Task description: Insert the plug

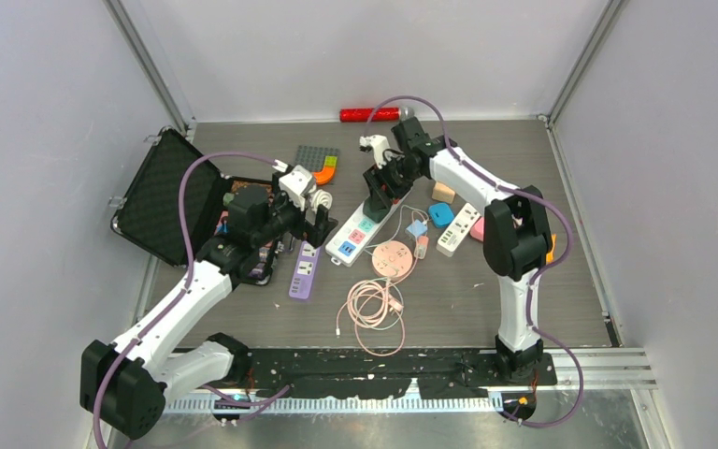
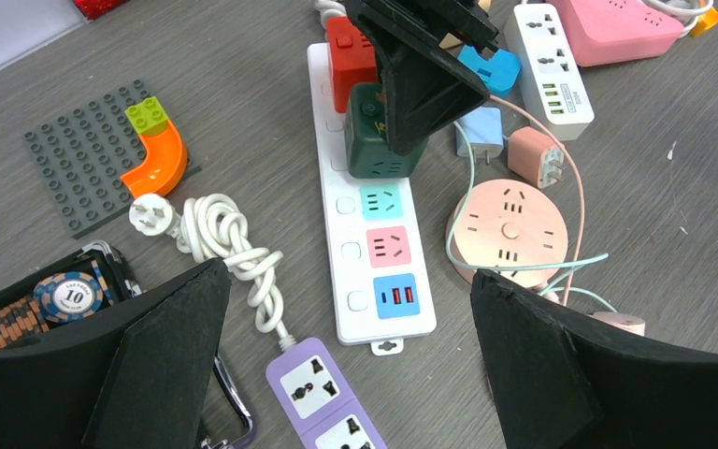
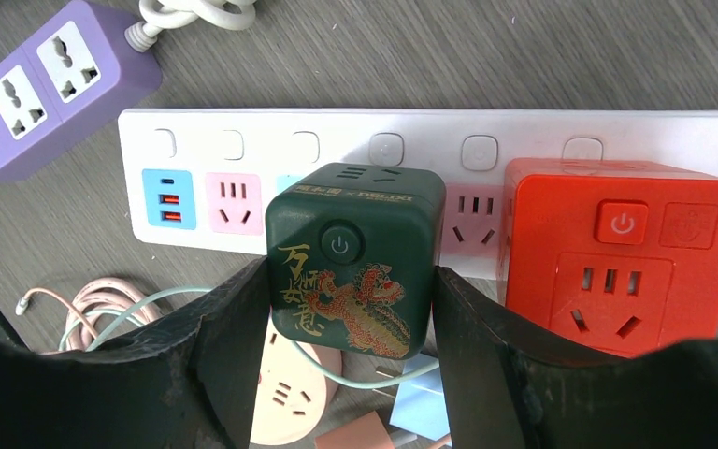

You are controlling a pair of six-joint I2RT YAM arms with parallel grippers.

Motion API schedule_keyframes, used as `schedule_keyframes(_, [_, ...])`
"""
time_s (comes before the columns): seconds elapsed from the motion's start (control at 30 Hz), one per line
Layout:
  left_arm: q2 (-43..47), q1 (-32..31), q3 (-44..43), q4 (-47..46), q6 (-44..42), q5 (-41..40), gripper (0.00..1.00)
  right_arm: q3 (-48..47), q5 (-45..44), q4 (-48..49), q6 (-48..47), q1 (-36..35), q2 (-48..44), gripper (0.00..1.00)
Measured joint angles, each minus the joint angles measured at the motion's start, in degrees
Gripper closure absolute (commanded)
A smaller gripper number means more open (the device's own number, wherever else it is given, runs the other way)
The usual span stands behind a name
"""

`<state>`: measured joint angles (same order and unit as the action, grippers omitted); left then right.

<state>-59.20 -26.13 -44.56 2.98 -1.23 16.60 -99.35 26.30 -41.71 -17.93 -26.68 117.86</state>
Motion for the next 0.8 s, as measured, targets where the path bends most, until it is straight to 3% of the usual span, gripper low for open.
schedule_keyframes(0.47, [0.0,0.0,0.0,1.2,-1.0,-0.6,0.01,3.0,-8.5,4.2,2.7,-3.6,-1.0,0.95])
schedule_keyframes(0.73, [-0.2,0.0,-0.1,1.7,-1.4,-1.0,0.01,13.2,-11.5,15.5,5.9,-4.6,-6.1,0.95])
schedule_keyframes(0.8, [-0.4,0.0,-0.2,1.8,-1.4,-1.0,0.01,14.0,-11.7,16.8,7.4,-4.6,-6.5,0.9])
